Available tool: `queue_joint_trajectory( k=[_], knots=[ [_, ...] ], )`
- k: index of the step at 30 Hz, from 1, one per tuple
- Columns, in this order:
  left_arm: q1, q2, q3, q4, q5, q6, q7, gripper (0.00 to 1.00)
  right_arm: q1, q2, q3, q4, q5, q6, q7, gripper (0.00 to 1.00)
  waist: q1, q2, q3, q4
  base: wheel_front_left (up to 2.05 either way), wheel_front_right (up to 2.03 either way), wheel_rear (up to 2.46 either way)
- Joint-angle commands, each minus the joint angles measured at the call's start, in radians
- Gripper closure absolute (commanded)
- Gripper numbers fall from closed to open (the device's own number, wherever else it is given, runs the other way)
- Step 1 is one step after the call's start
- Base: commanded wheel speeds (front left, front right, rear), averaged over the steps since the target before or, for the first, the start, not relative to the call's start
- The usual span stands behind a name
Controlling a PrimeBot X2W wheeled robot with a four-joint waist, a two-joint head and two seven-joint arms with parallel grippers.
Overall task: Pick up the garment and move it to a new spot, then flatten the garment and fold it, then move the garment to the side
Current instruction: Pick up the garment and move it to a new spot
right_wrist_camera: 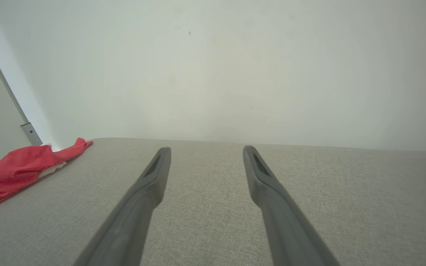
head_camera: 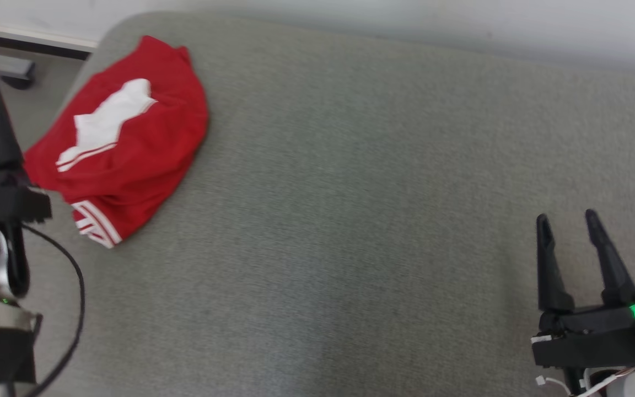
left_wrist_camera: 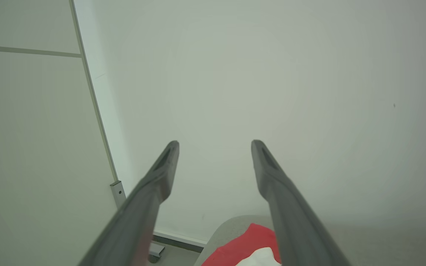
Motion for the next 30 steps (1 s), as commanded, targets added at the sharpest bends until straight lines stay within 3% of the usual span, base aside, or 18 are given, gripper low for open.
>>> queue_joint_trajectory(
  k=[1, 17, 30],
  knots=[
    [-0.039, 0.019, 0.005, 0.031, -0.005, -0.004, -0.003, 0.00, -0.013, -0.003, -0.005, -0.027, -0.006, -0.002, 0.008, 0.00, -0.0003, -0.0002, 0.109, -0.106, 0.00, 0.00, 0.00],
    [-0.275, 0.179, -0.036, 0.411, -0.069, -0.015, 0.021, 0.00, -0.040, -0.001, -0.021, -0.135, -0.018, -0.002, 0.046, 0.00, -0.0003, -0.0002, 0.201, -0.205, 0.00, 0.00, 0.00],
    [-0.362, 0.264, -0.215, 0.648, -0.230, -0.015, 0.289, 0.00, -0.048, 0.009, -0.014, -0.144, -0.026, -0.002, 0.053, 0.00, -0.0003, -0.0002, 0.200, -0.236, 0.00, 0.00, 0.00]
  ],
)
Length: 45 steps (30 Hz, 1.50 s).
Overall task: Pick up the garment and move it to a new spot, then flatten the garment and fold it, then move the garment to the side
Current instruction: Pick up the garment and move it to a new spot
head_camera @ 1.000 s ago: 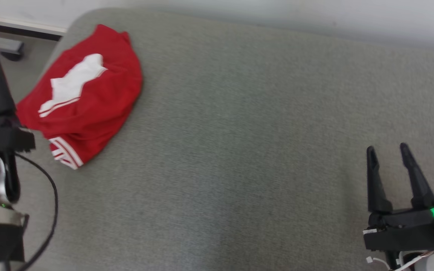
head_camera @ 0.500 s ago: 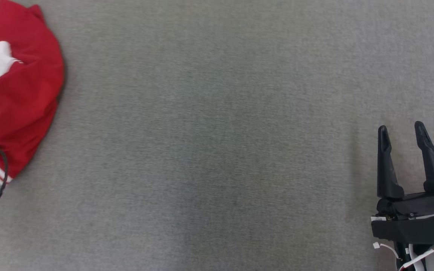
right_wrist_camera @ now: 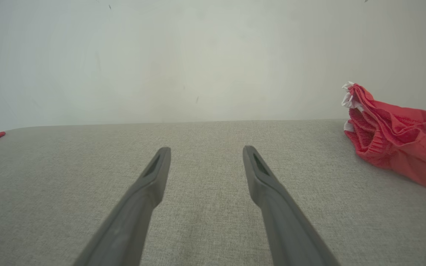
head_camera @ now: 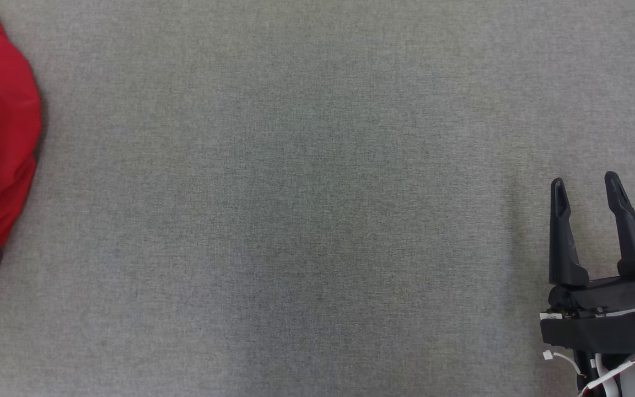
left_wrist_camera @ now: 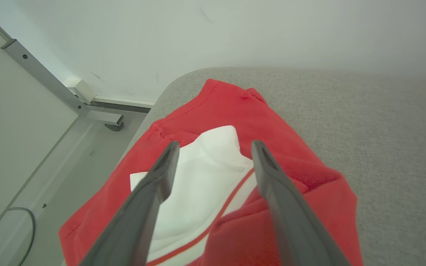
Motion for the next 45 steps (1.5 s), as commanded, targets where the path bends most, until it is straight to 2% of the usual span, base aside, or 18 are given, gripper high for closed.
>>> queue_joint_trajectory(
  k=[1, 8, 12, 18, 23, 24, 25, 26, 31, 38, 45],
  knots=[
    [-0.010, 0.013, -0.011, 0.011, -0.026, 0.002, 0.026, 0.00, -0.007, 0.005, 0.004, -0.002, -0.005, -0.002, -0.005, 0.00, -0.0001, -0.0001, -0.002, -0.004, 0.00, 0.00, 0.00],
    [-0.011, 0.056, -0.112, 0.030, -0.171, 0.002, 0.252, 0.00, -0.005, 0.010, 0.006, -0.002, -0.007, -0.003, -0.005, 0.00, -0.0001, -0.0001, -0.006, -0.020, 0.00, 0.00, 0.00],
    [-0.015, 0.069, -0.132, 0.046, -0.246, 0.002, 0.347, 0.00, -0.008, 0.006, 0.006, -0.005, -0.004, -0.003, -0.004, 0.00, -0.0001, -0.0001, -0.001, -0.026, 0.00, 0.00, 0.00],
    [-0.003, 0.065, -0.154, 0.115, -0.301, 0.002, 0.458, 0.00, -0.016, 0.007, 0.008, -0.008, -0.006, -0.003, -0.001, 0.00, -0.0001, -0.0001, 0.003, -0.039, 0.00, 0.00, 0.00],
    [0.013, 0.051, -0.172, 0.140, -0.326, 0.001, 0.484, 0.00, -0.020, 0.006, 0.008, -0.007, -0.004, -0.003, 0.000, 0.00, -0.0001, -0.0001, 0.006, -0.045, 0.00, 0.00, 0.00],
    [0.018, 0.047, -0.178, 0.145, -0.325, 0.001, 0.491, 0.35, -0.020, 0.007, 0.009, -0.008, -0.005, -0.003, 0.001, 0.00, -0.0001, -0.0001, 0.005, -0.047, 0.00, 0.00, 0.00],
    [0.021, 0.044, -0.180, 0.148, -0.329, 0.001, 0.484, 0.95, -0.020, 0.009, 0.009, -0.009, -0.007, -0.003, 0.003, 0.00, -0.0001, -0.0001, 0.005, -0.048, 0.00, 0.00, 0.00],
    [0.026, 0.041, -0.181, 0.150, -0.332, 0.001, 0.470, 1.00, -0.021, 0.010, 0.010, -0.009, -0.008, -0.003, 0.004, 0.00, -0.0001, -0.0001, 0.005, -0.050, 0.00, 0.00, 0.00],
    [0.015, 0.060, -0.179, 0.152, -0.316, 0.002, 0.322, 1.00, -0.023, 0.017, 0.007, -0.002, -0.006, -0.003, 0.002, 0.00, -0.0001, -0.0001, -0.007, -0.052, 0.00, 0.00, 0.00],
    [-0.055, 0.085, -0.209, 0.057, -0.313, 0.002, 0.065, 1.00, -0.023, 0.038, 0.020, 0.036, 0.010, -0.003, -0.019, 0.00, -0.0001, -0.0001, -0.065, -0.034, 0.00, 0.00, 0.00],
    [-0.132, 0.100, -0.271, -0.056, -0.308, 0.002, -0.066, 1.00, -0.017, 0.064, 0.043, 0.106, 0.030, -0.003, -0.047, 0.00, -0.0001, -0.0001, -0.150, -0.038, 0.00, 0.00, 0.00]
  ],
)
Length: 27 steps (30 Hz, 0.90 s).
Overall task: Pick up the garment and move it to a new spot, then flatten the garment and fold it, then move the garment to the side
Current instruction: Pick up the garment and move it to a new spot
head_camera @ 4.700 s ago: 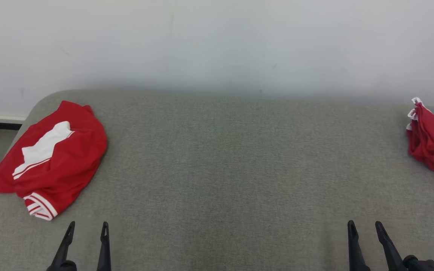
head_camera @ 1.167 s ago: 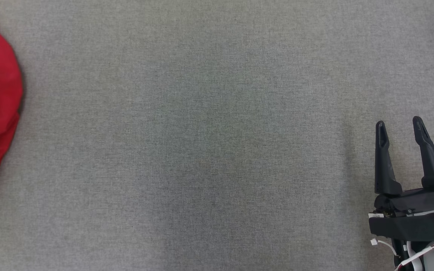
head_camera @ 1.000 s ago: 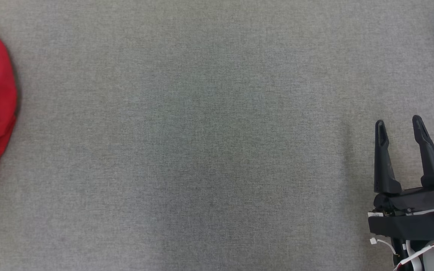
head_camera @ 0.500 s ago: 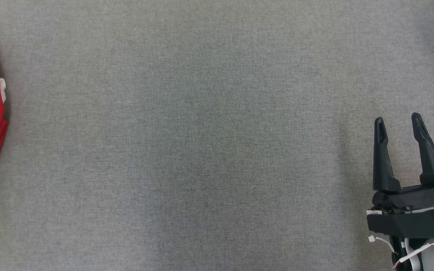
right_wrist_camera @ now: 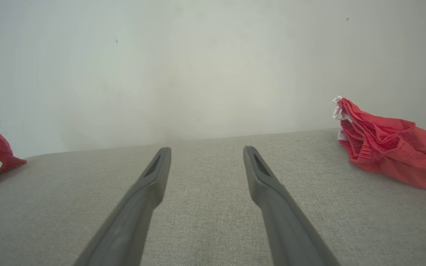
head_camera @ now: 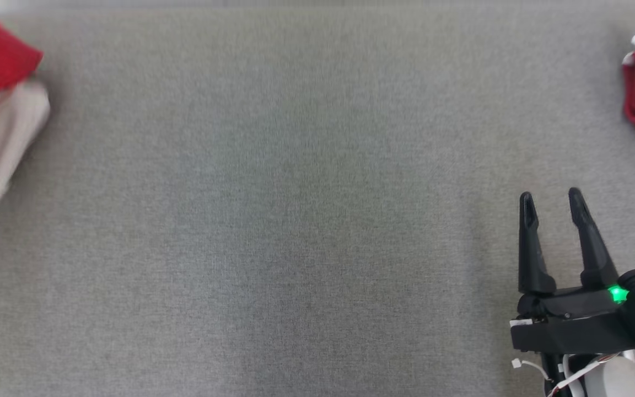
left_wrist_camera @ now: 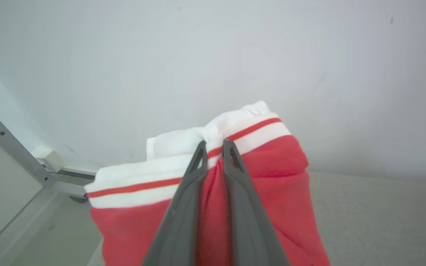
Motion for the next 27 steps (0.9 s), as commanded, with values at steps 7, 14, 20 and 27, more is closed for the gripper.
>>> queue_joint_trajectory(
  k=[7, 14, 20, 27],
  knots=[
    [-0.129, -0.006, -0.079, -0.162, 0.077, 0.002, -0.117, 1.00, 0.007, 0.039, 0.021, 0.077, 0.029, -0.003, -0.037, 0.00, 0.0000, 0.0000, -0.106, -0.063, 0.00, 0.00, 0.00],
    [-0.173, -0.084, -0.134, -0.307, 0.105, 0.014, -0.101, 1.00, 0.006, 0.067, 0.044, 0.132, 0.047, -0.003, -0.052, 0.00, 0.0000, 0.0000, -0.151, -0.170, 0.00, 0.00, 0.00],
    [-0.159, -0.141, -0.160, -0.408, 0.091, 0.030, -0.074, 1.00, 0.005, 0.078, 0.052, 0.156, 0.064, -0.003, -0.054, 0.00, 0.0000, 0.0000, -0.169, -0.251, 0.00, 0.00, 0.00],
    [-0.092, -0.200, -0.202, -0.536, 0.091, 0.067, -0.061, 1.00, 0.004, 0.084, 0.062, 0.154, 0.083, -0.003, -0.053, 0.00, 0.0000, 0.0000, -0.162, -0.344, 0.00, 0.00, 0.00]
  ],
)
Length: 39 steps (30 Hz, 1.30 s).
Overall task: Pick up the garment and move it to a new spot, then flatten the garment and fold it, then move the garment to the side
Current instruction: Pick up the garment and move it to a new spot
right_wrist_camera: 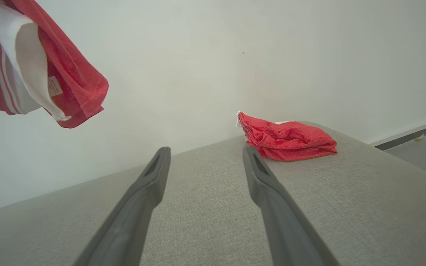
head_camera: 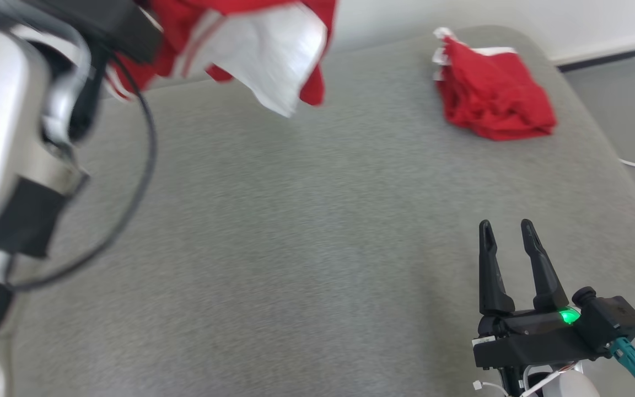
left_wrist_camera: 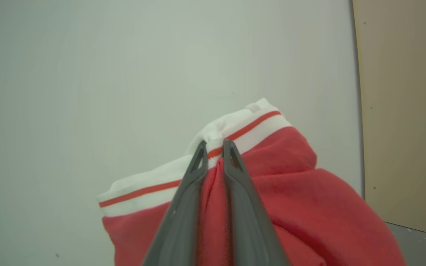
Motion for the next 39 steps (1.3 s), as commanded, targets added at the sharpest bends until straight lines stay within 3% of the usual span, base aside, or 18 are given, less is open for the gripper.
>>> queue_joint_trajectory(
  k=[1, 12, 19, 26, 27, 28, 39],
  knots=[
    [0.018, -0.002, -0.002, -0.013, -0.001, 0.006, 0.001, 1.00, 0.004, 0.005, 0.000, -0.002, 0.009, -0.003, 0.000, 0.00, 0.0001, 0.0000, -0.005, -0.059, 0.00, 0.00, 0.00],
    [0.249, -0.089, -0.085, -0.116, -0.019, 0.086, -0.010, 1.00, 0.003, 0.006, 0.002, 0.005, 0.027, -0.003, 0.000, 0.00, 0.0001, 0.0000, 0.016, -0.080, 0.00, 0.00, 0.00],
    [0.412, -0.090, -0.129, -0.044, -0.005, 0.121, -0.057, 1.00, -0.016, 0.006, 0.020, 0.018, 0.031, -0.003, 0.000, 0.00, 0.0001, 0.0000, 0.031, -0.062, 0.00, 0.00, 0.00],
    [0.536, -0.110, -0.151, 0.099, -0.012, 0.129, -0.125, 0.98, -0.029, 0.005, 0.039, 0.036, 0.026, -0.003, 0.000, 0.00, 0.0001, 0.0000, 0.028, -0.042, 0.00, 0.00, 0.00],
    [0.548, -0.112, -0.159, 0.121, -0.012, 0.123, -0.127, 0.16, -0.031, 0.005, 0.040, 0.038, 0.024, -0.003, 0.000, 0.00, 0.0001, 0.0000, 0.026, -0.039, 0.00, 0.00, 0.00],
    [0.552, -0.110, -0.172, 0.143, 0.004, 0.119, -0.131, 0.00, -0.031, 0.005, 0.037, 0.039, 0.021, -0.003, 0.000, 0.00, 0.0001, 0.0000, 0.021, -0.034, 0.00, 0.00, 0.00],
    [0.558, -0.136, -0.136, 0.088, 0.029, 0.114, -0.178, 0.00, 0.016, 0.005, 0.010, 0.042, 0.003, -0.003, 0.000, 0.00, 0.0001, 0.0000, -0.050, 0.052, 0.00, 0.00, 0.00]
  ],
)
